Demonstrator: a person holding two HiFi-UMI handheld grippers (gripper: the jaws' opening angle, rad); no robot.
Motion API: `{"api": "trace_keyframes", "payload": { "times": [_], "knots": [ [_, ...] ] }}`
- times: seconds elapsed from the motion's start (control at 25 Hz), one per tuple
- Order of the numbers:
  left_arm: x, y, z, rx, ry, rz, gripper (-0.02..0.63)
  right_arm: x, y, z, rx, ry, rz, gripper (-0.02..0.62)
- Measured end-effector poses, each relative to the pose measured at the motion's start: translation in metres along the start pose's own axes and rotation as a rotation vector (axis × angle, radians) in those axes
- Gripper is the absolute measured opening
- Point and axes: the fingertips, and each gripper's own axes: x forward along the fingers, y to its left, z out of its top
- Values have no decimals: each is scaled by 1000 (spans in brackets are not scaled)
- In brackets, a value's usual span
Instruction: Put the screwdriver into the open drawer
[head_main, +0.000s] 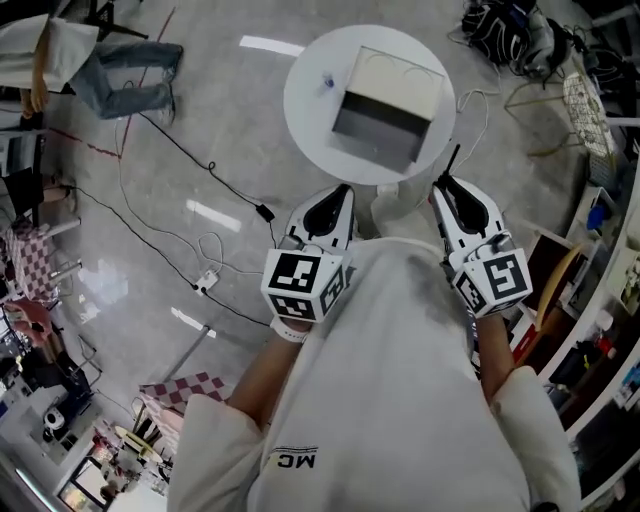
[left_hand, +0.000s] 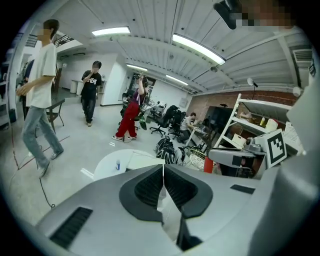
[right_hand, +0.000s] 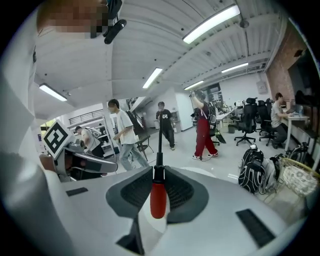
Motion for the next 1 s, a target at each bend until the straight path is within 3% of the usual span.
{"api": "trace_keyframes", "payload": {
  "times": [0.32, 0.64, 1.0],
  "knots": [
    [43, 10, 29, 5, -17, 92, 17, 41, -39, 17, 2, 15, 94, 127],
    [65, 21, 36, -31, 12, 110, 17, 76, -55, 12, 18, 88, 122, 127],
    [82, 42, 21, -75, 45, 146, 17, 120, -54, -23, -23, 209, 166, 127]
  ]
}}
